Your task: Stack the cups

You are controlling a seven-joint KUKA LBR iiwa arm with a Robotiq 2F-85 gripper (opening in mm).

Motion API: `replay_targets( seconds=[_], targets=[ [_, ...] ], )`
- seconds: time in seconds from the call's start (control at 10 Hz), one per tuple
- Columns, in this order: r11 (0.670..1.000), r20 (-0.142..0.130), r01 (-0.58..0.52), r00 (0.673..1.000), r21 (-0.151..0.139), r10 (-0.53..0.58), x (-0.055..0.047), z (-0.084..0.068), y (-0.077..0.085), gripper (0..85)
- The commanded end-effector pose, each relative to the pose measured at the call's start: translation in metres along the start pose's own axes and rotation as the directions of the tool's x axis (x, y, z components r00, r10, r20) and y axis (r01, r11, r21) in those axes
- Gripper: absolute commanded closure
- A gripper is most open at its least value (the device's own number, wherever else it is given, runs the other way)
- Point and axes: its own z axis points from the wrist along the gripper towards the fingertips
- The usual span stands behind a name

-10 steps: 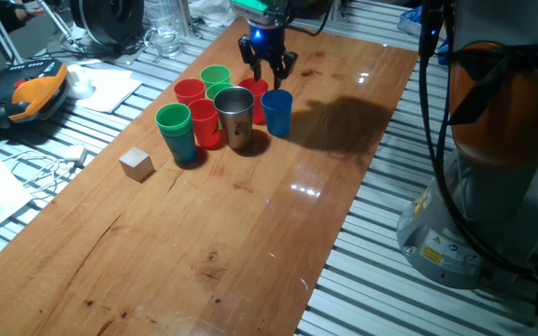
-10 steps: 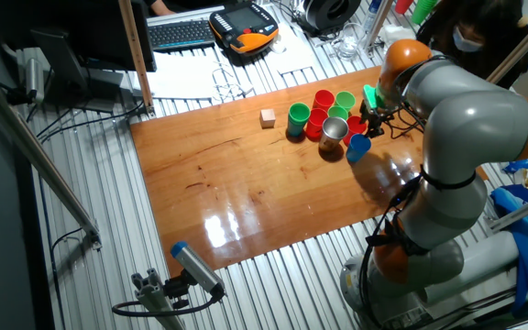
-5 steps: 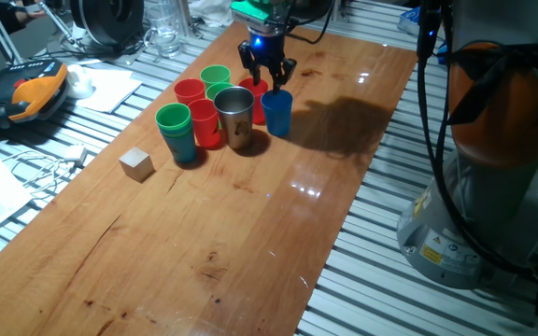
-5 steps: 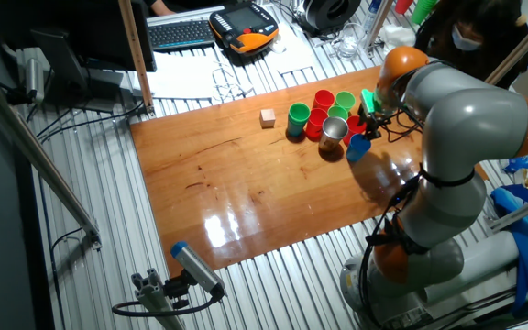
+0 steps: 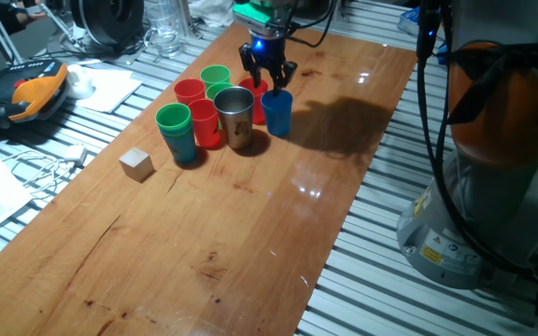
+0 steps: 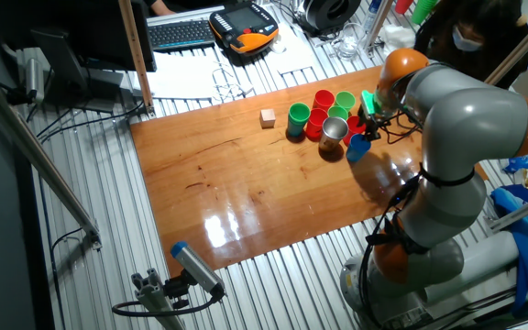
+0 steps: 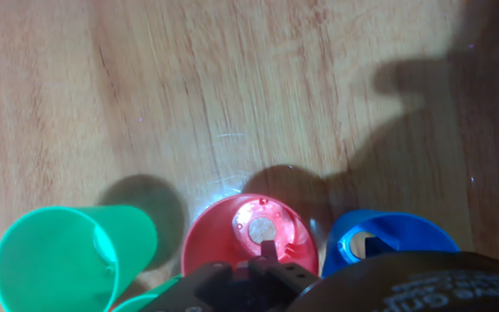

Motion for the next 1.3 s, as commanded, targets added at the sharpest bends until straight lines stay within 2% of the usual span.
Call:
replay_targets(
  seconds=[0.0,0.5,0.9,1.0,1.1,1.2],
  targets=[
    [1.0,0.0,-0.001,1.0,-0.002,0.001,0.0,0.002,-0.001,34.0],
    [1.0,0.0,0.005,1.0,-0.016,-0.005,0.003,0.013,-0.004,34.0],
    [0.998,0.015,0.04,0.999,-0.045,-0.039,0.002,0.023,-0.003,34.0],
    [0.997,-0.001,0.06,0.998,-0.056,-0.06,-0.001,0.027,-0.003,51.0],
    [0.995,0.0,0.083,0.997,-0.064,-0.083,-0.002,0.029,-0.004,51.0],
    [0.991,-0.002,0.11,0.994,-0.07,-0.11,-0.004,0.031,-0.004,68.0]
  ],
)
